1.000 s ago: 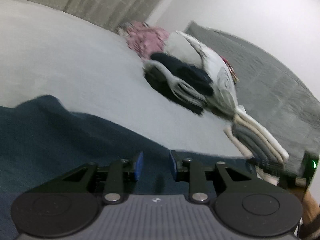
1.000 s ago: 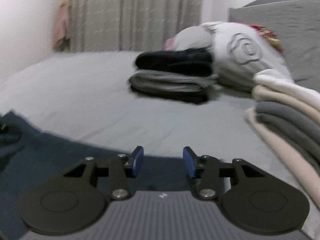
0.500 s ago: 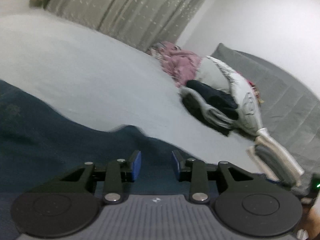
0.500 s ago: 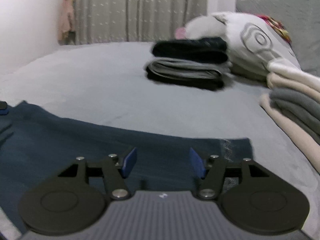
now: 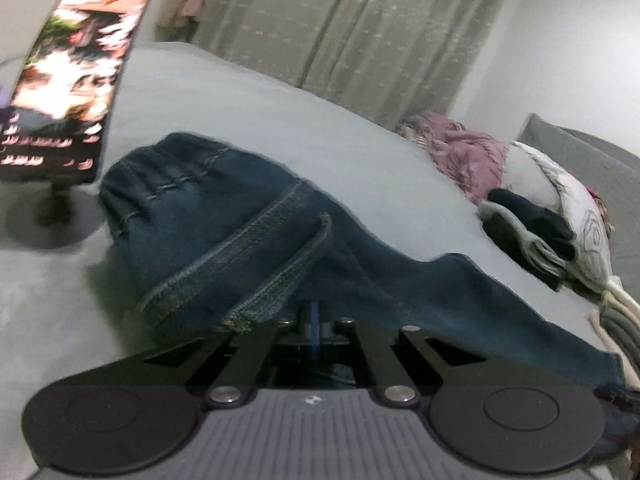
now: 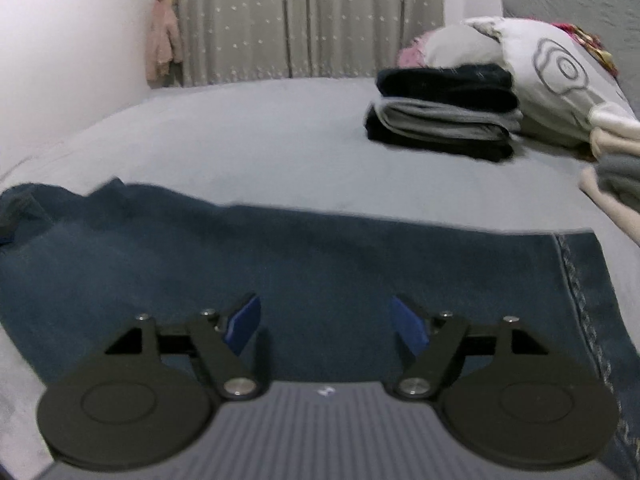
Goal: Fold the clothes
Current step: 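Move both open grippers along the jeans toward the stitched hem, then grasp the stitched hem of the jeans with the right gripper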
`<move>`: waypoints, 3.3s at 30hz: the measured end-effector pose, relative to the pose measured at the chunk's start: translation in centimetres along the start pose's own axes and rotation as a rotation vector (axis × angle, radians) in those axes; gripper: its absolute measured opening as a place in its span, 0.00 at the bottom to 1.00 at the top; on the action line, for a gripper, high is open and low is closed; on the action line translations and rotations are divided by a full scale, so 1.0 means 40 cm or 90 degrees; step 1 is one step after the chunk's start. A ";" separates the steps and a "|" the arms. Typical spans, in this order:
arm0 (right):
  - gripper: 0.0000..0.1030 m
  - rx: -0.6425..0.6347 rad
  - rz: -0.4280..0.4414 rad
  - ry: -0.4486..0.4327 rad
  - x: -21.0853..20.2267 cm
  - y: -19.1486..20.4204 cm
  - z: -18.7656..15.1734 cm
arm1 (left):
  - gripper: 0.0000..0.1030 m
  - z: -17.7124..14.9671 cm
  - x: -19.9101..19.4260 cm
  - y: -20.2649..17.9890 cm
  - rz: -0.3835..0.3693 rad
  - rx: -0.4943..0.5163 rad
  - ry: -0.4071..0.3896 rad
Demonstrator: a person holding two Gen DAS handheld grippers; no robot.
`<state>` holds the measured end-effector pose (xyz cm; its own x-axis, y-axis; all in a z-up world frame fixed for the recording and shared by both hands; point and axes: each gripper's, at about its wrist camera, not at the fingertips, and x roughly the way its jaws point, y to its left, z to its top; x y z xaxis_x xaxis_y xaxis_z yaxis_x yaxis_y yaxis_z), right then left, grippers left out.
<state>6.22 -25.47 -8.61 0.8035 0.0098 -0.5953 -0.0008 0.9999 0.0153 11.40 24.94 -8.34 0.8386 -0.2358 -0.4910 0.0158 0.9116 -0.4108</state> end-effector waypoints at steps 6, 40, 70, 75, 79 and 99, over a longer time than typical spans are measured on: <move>0.83 0.063 -0.026 -0.016 -0.055 -0.044 -0.017 | 0.37 -0.003 -0.037 -0.116 -0.017 0.052 0.009; 1.00 0.308 -0.151 0.074 -0.251 -0.155 -0.146 | 0.75 -0.213 -0.065 -0.570 0.017 0.170 0.193; 0.96 0.468 -0.227 -0.043 -0.266 -0.286 -0.178 | 0.78 -0.282 -0.027 -0.655 0.000 0.235 0.233; 0.96 0.469 -0.219 -0.050 -0.225 -0.273 -0.174 | 0.78 -0.281 -0.027 -0.654 -0.003 0.238 0.233; 0.84 0.490 -0.231 -0.067 -0.204 -0.272 -0.178 | 0.78 -0.279 -0.026 -0.651 -0.007 0.225 0.233; 0.53 0.314 -0.263 -0.160 -0.228 -0.166 -0.120 | 0.78 -0.217 -0.012 -0.867 -0.237 0.189 0.272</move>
<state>-3.95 -32.14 -7.13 0.7932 -0.4340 -0.4271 0.5585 0.7980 0.2263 5.73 -9.50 -0.53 0.4576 -0.6121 -0.6449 0.4653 0.7829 -0.4130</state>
